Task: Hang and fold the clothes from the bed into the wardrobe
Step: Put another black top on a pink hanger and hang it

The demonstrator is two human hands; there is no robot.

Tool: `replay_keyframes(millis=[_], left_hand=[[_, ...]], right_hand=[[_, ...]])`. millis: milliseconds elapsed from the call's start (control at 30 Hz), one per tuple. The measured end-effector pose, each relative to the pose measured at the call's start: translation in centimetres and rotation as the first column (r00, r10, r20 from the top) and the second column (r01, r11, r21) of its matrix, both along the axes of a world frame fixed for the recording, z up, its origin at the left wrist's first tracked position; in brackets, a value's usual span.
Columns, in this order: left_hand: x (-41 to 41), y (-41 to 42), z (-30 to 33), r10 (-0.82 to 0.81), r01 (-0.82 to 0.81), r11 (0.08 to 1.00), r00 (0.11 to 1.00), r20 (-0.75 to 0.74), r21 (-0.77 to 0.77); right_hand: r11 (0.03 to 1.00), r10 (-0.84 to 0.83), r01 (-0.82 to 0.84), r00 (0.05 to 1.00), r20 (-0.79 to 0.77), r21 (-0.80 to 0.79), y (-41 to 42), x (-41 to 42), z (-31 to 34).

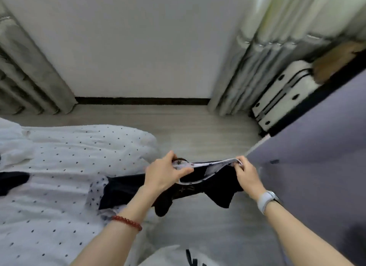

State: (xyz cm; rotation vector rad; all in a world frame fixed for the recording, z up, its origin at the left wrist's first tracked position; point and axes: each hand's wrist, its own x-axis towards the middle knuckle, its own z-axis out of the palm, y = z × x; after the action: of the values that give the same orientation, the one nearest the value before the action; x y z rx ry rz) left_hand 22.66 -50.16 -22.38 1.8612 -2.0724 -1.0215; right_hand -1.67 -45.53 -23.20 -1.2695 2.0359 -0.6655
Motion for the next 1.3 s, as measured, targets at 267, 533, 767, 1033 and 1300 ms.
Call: replay_keyframes(millis=[267,533,767,1033,1300], left_hand=[[-24.5,0.2,4.2,-0.410,0.419,0.895,0.908,0.089,-0.153],[-42.3,1.9,10.8,-0.764,0.739,0.645,0.622,-0.173,-0.193],[-53.5,2.4,16.3,-0.649,0.700,0.703,0.558,-0.517,-0.126],[-62.3,1.5,18.1,-0.524,0.627,0.773,0.548,-0.652,-0.094],[-68.5,-2.4,16.9,-0.612,0.605,0.771,0.623,-0.487,-0.196]], right_hand=[[0.906,-0.415,0.388,0.892,-0.181,-0.168,10.4,-21.4,5.5],[0.682,-0.724,0.630,0.655,-0.217,-0.372,17.5,-33.7,11.2],[0.544,-0.818,0.748,0.574,-0.041,-0.379,20.4,-41.1,15.3],[0.399,-0.820,0.880,0.468,0.329,-0.258,16.9,-50.7,16.8],[0.091,-0.618,0.968,0.238,0.749,-0.232,8.6,-61.3,21.1]])
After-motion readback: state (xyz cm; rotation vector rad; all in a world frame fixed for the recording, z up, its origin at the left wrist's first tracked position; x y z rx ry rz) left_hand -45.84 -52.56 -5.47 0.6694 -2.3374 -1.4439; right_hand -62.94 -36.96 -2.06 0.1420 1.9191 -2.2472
